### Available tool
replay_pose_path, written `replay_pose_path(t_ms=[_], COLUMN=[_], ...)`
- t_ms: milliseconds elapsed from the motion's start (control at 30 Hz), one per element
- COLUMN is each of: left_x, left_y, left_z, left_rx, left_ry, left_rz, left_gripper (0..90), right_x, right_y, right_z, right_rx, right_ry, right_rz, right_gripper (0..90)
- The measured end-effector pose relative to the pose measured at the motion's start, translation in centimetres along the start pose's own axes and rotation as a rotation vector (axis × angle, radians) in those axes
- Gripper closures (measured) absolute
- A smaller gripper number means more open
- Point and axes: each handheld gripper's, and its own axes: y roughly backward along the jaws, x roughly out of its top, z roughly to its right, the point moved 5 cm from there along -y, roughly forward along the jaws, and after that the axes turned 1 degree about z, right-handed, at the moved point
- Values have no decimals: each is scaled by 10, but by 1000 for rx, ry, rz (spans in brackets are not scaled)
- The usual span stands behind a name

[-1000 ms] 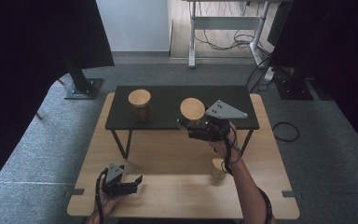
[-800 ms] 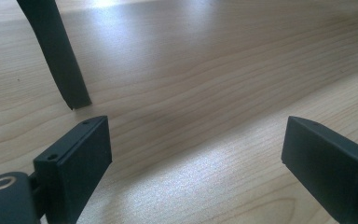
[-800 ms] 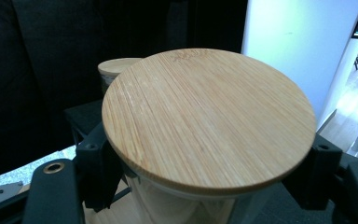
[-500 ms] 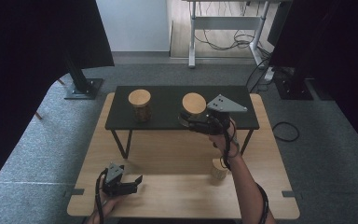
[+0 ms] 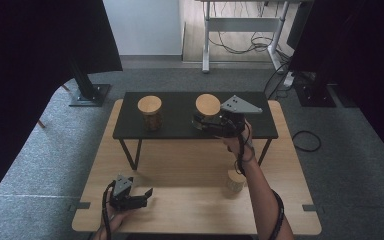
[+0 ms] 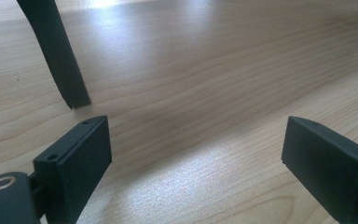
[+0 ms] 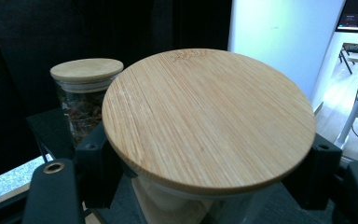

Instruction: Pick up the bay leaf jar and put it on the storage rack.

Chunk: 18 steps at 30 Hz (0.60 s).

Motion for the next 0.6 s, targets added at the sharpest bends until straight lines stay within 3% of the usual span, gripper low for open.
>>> replay_pose_path(t_ms=[600], left_x=[-1], left_y=[1], left_z=[0], left_rx=[-2], left_ry=[-1], left_rz=[-3], left_gripper=[78], right_x=[-17], right_y=[-22], right_z=[12], right_rx=[-89], right_ry=[-13], right_rz=[-45], right_gripper=[253])
